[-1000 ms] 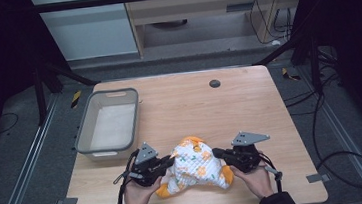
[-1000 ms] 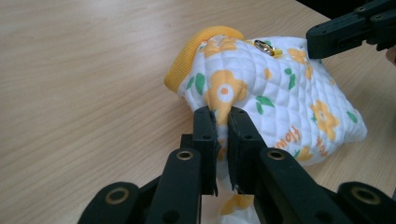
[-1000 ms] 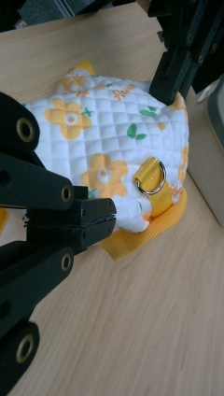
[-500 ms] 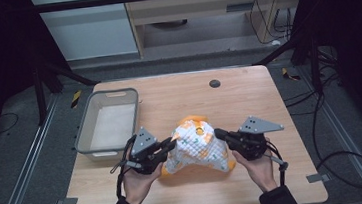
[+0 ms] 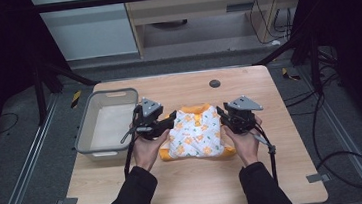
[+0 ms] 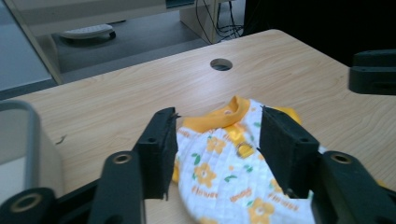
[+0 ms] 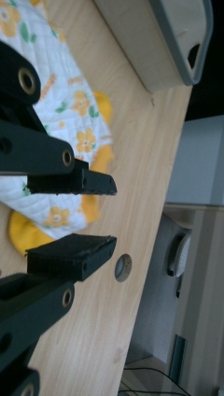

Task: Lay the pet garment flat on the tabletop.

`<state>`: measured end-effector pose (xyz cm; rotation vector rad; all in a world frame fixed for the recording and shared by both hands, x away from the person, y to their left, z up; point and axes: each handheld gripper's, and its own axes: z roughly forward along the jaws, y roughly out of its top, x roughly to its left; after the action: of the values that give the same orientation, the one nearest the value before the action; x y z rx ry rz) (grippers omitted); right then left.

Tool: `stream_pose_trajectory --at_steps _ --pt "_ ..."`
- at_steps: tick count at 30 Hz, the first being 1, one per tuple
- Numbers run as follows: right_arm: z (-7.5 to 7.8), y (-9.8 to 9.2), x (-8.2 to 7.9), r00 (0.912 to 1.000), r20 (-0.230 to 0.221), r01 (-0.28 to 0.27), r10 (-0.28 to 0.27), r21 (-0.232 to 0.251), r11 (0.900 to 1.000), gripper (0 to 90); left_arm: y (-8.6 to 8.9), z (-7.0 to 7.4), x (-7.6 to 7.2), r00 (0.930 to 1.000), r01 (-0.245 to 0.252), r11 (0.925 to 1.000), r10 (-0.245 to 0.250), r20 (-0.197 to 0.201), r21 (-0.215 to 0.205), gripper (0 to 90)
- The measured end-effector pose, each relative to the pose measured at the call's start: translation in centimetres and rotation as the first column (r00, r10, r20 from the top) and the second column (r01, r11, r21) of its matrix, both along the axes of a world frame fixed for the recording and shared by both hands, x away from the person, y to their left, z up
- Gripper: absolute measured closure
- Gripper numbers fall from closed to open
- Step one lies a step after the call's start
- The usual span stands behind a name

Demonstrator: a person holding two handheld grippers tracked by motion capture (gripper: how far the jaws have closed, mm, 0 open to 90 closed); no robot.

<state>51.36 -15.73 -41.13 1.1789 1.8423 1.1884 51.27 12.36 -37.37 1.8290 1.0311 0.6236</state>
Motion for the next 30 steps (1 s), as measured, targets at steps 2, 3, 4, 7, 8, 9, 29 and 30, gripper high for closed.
stream_pose_trajectory --at_steps 2,3,4,7,8,9,29,30 --pt "-0.1 -0.3 -0.2 1.0000 -0.006 -0.008 0.008 -0.008 1.000 62.9 1.1 -0.3 -0.5 1.0000 -0.003 1.0000 0.003 -0.002 0.001 43.0" --pt "-0.2 -0.7 -0.5 0.9999 -0.006 -0.012 0.012 -0.009 1.000 61.7 1.8 -0.4 -0.9 1.0000 -0.003 1.0000 0.003 -0.007 0.000 43.0" --pt "-0.3 -1.3 -1.0 0.9996 -0.014 -0.023 0.023 0.006 1.000 59.5 2.1 -0.5 -1.1 1.0000 -0.002 1.0000 0.002 -0.006 0.000 41.4" --pt "-0.4 -2.5 -2.4 0.9984 -0.028 -0.049 0.050 0.010 0.999 55.0 3.2 -1.0 -2.3 1.0000 0.007 0.9994 -0.007 0.002 0.035 37.9" --pt "-0.4 -2.5 -2.4 0.9984 -0.028 -0.049 0.050 0.010 0.999 55.0 3.5 -1.2 -2.6 0.9998 0.016 0.9989 -0.015 -0.010 0.044 37.9" --pt "-0.4 -3.1 -3.2 0.9970 -0.037 -0.068 0.069 0.017 0.998 52.9 3.9 -1.5 -3.0 0.9996 0.021 0.9987 -0.020 -0.020 0.046 37.5" --pt "-5.1 -4.7 -8.1 0.9650 -0.190 -0.187 0.181 -0.014 0.982 44.6 5.2 -9.1 -6.7 0.9865 0.098 0.9799 -0.073 -0.146 0.173 35.2" --pt "-5.4 -4.6 -8.1 0.9633 -0.194 -0.192 0.186 -0.016 0.981 44.5 5.1 -9.3 -6.6 0.9867 0.100 0.9779 -0.074 -0.145 0.184 35.2"
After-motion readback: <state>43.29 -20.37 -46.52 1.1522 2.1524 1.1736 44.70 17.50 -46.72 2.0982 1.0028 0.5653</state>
